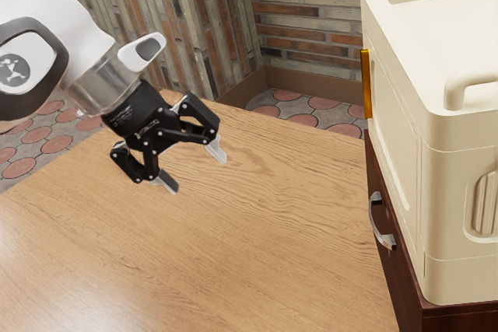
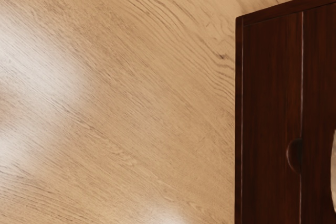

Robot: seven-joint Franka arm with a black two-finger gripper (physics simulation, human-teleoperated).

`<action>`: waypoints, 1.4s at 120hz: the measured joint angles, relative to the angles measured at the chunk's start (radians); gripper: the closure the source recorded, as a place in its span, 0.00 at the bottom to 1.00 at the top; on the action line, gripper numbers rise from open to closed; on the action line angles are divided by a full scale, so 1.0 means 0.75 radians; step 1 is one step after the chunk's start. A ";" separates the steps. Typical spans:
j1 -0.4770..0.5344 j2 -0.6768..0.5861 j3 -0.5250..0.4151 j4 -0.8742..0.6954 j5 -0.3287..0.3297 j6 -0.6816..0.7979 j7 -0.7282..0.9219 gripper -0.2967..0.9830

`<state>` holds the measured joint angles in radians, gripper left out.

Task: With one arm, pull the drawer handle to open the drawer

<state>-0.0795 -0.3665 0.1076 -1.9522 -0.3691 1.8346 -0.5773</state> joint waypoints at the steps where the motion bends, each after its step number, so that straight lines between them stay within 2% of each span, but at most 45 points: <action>1: 0.000 0.000 -0.002 -0.006 -0.004 0.009 -0.001 0.26; 21: -0.004 -0.018 -0.094 -0.140 -0.135 0.160 -0.028 0.33; 34: -0.005 -0.019 -0.117 -0.178 -0.179 0.241 -0.048 0.38; 54: -0.006 0.059 -0.172 -0.170 -0.205 0.355 -0.068 0.46; 70: -0.007 0.086 -0.204 -0.158 -0.203 0.414 -0.080 0.42; 102: -0.008 0.218 -0.218 -0.092 -0.193 0.458 -0.082 0.54; 119: -0.007 0.228 -0.243 -0.083 -0.202 0.470 -0.080 0.58; 141: -0.011 0.250 -0.359 -0.080 -0.263 0.511 -0.080 0.61; 168: -0.011 0.351 -0.400 -0.023 -0.315 0.569 -0.079 0.64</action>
<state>-0.0880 -0.1031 -0.1922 -1.9696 -0.6053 2.2614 -0.6363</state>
